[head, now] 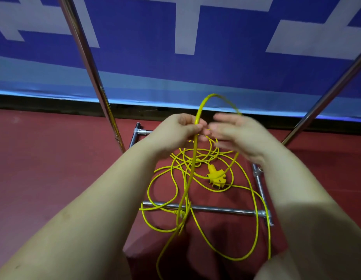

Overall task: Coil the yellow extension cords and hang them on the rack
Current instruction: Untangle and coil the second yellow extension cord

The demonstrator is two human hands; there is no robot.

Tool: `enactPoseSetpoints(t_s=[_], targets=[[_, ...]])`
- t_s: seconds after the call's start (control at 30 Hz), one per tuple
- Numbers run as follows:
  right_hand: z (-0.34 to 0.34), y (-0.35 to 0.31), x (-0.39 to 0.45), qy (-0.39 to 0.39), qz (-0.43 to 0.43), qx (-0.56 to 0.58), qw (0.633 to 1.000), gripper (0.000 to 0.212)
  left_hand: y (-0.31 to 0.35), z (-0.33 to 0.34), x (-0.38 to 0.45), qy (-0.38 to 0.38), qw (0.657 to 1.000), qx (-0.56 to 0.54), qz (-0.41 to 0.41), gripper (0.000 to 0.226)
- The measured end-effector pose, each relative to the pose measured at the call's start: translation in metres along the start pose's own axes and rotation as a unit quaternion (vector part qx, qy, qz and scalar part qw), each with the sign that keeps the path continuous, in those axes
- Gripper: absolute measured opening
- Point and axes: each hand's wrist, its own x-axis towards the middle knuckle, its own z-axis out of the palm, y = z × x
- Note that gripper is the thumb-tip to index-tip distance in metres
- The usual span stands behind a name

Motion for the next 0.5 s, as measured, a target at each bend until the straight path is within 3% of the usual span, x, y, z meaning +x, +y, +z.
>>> enactPoseSetpoints(t_s=[0.1, 0.17, 0.3, 0.37, 0.43, 0.5], targets=[[0.008, 0.014, -0.004, -0.134, 0.052, -0.275, 0.951, 0.026, 0.004, 0.000, 0.002, 0.070, 0.990, -0.124, 0.009, 0.013], [0.013, 0.021, 0.000, -0.142, 0.017, -0.321, 0.936, 0.025, 0.007, -0.002, 0.004, 0.095, 0.978, -0.185, 0.022, 0.011], [0.016, 0.012, -0.001, -0.102, -0.005, -0.214, 0.972, 0.009, 0.008, -0.004, 0.005, 0.075, 0.978, -0.194, 0.028, 0.011], [0.012, 0.006, -0.001, -0.039, -0.037, -0.149, 0.987, 0.007, 0.004, -0.002, 0.001, 0.029, 0.993, -0.116, 0.003, 0.012], [0.006, -0.001, -0.001, 0.031, -0.048, -0.014, 0.998, 0.007, 0.000, 0.002, -0.004, -0.040, 0.998, -0.025, -0.029, 0.011], [0.000, -0.007, 0.001, 0.073, -0.050, 0.138, 0.986, 0.008, -0.004, 0.006, -0.005, -0.096, 0.993, 0.050, -0.043, 0.011]])
